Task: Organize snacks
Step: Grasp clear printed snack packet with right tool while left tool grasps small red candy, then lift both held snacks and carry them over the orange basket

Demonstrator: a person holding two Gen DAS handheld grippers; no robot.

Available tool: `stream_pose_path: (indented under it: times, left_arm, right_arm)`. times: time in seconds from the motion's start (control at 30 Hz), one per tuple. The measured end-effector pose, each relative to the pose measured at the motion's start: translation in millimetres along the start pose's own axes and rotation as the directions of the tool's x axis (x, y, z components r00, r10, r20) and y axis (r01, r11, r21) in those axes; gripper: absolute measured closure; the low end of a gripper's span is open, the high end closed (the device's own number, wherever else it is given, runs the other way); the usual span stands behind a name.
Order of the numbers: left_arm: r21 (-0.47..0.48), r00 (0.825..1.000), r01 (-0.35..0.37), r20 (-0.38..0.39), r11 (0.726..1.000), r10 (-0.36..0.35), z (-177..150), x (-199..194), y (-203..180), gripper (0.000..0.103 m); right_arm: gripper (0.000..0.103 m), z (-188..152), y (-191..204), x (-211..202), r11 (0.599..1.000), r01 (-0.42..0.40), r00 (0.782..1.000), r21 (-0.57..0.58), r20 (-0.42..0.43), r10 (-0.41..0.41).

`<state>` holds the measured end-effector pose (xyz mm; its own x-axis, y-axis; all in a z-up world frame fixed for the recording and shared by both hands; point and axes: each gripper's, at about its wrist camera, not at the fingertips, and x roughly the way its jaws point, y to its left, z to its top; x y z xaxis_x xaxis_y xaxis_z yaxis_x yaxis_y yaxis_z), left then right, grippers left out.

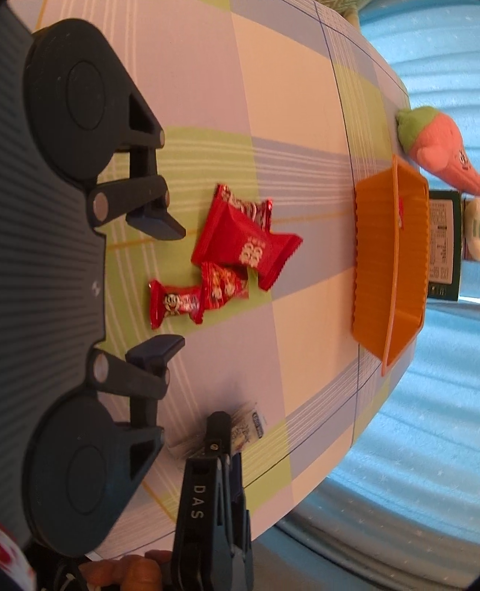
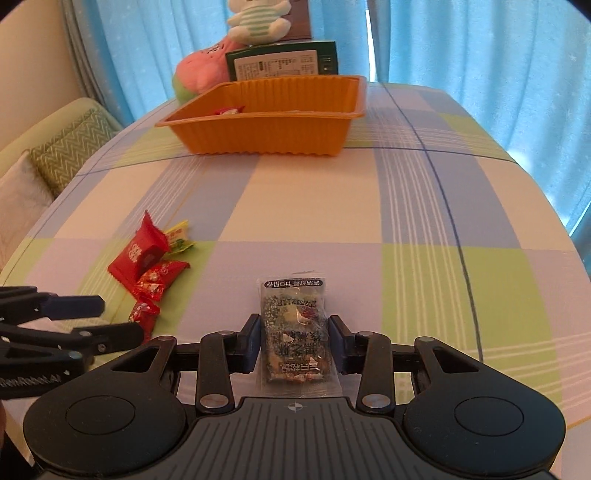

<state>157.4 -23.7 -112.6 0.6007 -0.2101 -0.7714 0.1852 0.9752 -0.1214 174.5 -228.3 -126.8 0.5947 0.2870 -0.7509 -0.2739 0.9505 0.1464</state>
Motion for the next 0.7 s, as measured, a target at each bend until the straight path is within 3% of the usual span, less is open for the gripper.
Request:
stream_pose_path:
  times: [0.17, 0.33, 0.7]
  left_arm:
    - [0.048, 1.000, -0.019, 0.001, 0.999, 0.019, 3, 11, -11, 0.067]
    - [0.105, 0.999, -0.052, -0.006, 0.993, 0.052, 5, 16, -18, 0.086]
    - [0.082, 0.997, -0.070, 0.028, 0.994, 0.068, 5, -8, -18, 0.088]
  right_arm:
    - [0.064, -3, -2, 4, 1.000, -0.002, 1.000, 0.017, 0.007, 0.002]
    - [0.064, -3, -4, 5, 1.000, -0.005, 1.000, 0.025, 0.008, 0.005]
    - [0.064, -3, 4, -3, 1.000, -0.021, 0.999, 0.016, 0.041, 0.020]
